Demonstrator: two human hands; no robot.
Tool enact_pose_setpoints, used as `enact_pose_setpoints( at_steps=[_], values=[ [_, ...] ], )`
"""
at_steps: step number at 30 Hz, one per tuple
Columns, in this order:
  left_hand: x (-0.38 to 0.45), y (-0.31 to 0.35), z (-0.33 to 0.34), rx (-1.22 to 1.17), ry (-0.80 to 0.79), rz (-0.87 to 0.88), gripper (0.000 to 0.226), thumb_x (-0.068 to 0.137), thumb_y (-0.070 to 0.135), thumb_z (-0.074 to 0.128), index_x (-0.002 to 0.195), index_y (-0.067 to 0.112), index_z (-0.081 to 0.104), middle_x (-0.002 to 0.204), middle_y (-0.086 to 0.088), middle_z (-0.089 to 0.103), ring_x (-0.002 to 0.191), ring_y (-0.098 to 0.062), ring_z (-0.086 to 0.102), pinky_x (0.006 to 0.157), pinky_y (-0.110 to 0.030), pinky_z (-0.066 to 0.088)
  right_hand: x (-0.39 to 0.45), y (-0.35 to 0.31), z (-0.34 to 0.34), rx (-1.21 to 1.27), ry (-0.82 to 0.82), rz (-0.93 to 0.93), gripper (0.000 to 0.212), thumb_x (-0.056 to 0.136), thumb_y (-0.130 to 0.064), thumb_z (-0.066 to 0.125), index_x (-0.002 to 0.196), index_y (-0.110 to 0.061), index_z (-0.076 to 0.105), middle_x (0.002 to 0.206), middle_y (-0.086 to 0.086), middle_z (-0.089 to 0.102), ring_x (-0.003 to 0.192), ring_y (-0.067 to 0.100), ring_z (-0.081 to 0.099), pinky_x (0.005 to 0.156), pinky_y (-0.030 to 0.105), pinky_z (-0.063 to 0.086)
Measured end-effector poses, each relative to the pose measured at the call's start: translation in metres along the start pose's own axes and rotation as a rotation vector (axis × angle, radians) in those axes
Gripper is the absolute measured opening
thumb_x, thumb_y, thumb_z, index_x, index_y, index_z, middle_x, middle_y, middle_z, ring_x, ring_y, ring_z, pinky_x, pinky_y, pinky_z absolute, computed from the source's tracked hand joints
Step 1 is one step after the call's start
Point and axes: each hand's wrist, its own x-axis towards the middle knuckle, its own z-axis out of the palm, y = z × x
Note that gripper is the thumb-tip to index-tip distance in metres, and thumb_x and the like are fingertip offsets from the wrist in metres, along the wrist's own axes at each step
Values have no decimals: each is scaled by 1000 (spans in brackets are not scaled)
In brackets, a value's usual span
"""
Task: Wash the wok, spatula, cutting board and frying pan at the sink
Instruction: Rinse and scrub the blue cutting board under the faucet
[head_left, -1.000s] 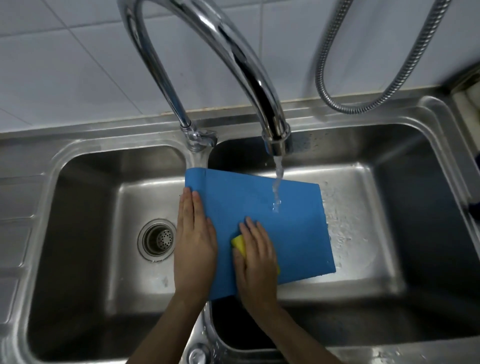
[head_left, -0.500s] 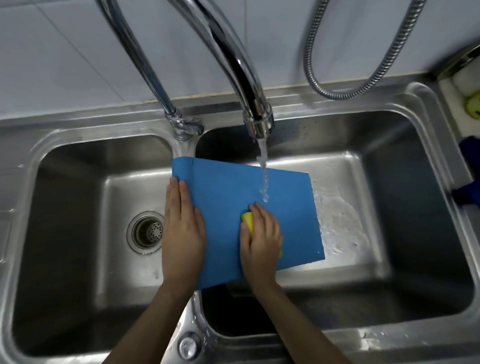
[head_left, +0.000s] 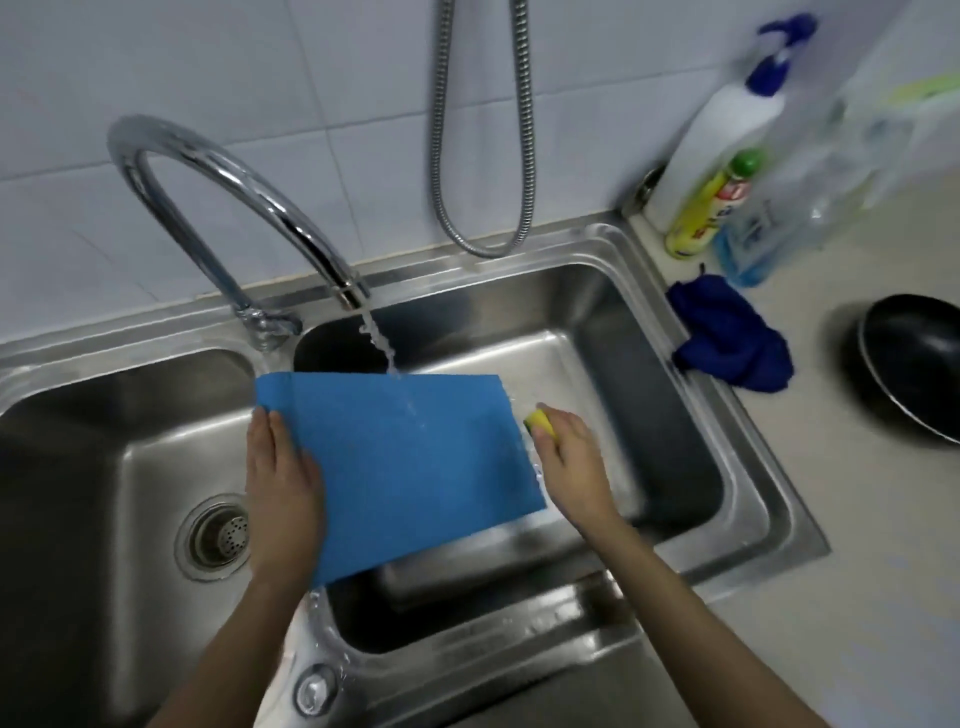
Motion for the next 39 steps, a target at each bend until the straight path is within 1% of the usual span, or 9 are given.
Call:
enact_pose_setpoints(
  at_steps=[7,12,16,18,20,23,26,34,39],
  values=[
    [0,-1,3,7,27,53,51,96,3,41,143,-9,23,151,-28,20,140,-41,20,117,-49,19,-14,78,-143,-517,446,119,38,100,-28,44,130,-7,54,128,15,56,110,36,50,90,43,41],
    [-1,0,7,-9,22,59,51,96,3,39,143,-8,23,151,-27,20,140,-40,20,117,-48,19,-24,135,-173,-625,352,286,37,96,-26,48,128,-8,54,128,15,56,115,37,49,88,48,42],
    [-3,4,6,-2,8,56,52,98,8,37,145,-6,20,155,-21,17,143,-34,17,118,-41,17,-33,133,-177,-702,340,204,52,95,-41,35,135,-9,46,140,13,48,132,34,38,109,51,24],
    [-5,7,4,-9,-1,24,54,100,13,35,149,0,16,157,-14,13,145,-27,13,118,-40,17,-37,111,-153,-667,329,64,56,96,-41,37,140,-6,41,147,16,40,139,34,30,115,49,13],
    [-5,8,3,-24,1,9,54,101,16,33,150,5,14,159,-9,11,146,-23,12,118,-42,20,-41,76,-96,-508,231,-140,55,97,-39,38,139,-4,44,146,15,43,138,31,35,115,49,23],
    [-1,6,3,-36,1,-16,55,101,18,33,151,10,12,159,-3,9,145,-22,17,114,-43,29,-43,11,13,-243,-107,-351,60,99,-46,33,141,-4,41,150,6,35,139,25,34,113,41,25],
    [0,1,5,-21,1,-7,55,99,12,34,150,4,14,158,-10,12,145,-25,18,113,-44,31,-48,-56,96,-61,-379,-385,69,96,-56,21,151,-14,16,157,-5,8,146,9,6,119,32,8],
    [5,-11,11,-79,34,28,57,97,6,35,150,5,14,159,-4,7,146,-15,10,117,-35,21,-7,-91,159,55,-398,-618,59,100,-46,24,151,-18,12,160,2,10,148,17,6,120,36,1],
    [5,-9,13,-180,47,-26,55,98,18,29,151,16,17,159,11,6,145,-6,8,116,-15,8,43,-18,164,-81,-218,-100,75,90,-69,3,151,-24,3,160,0,-3,148,16,-6,120,39,-5]
  ],
)
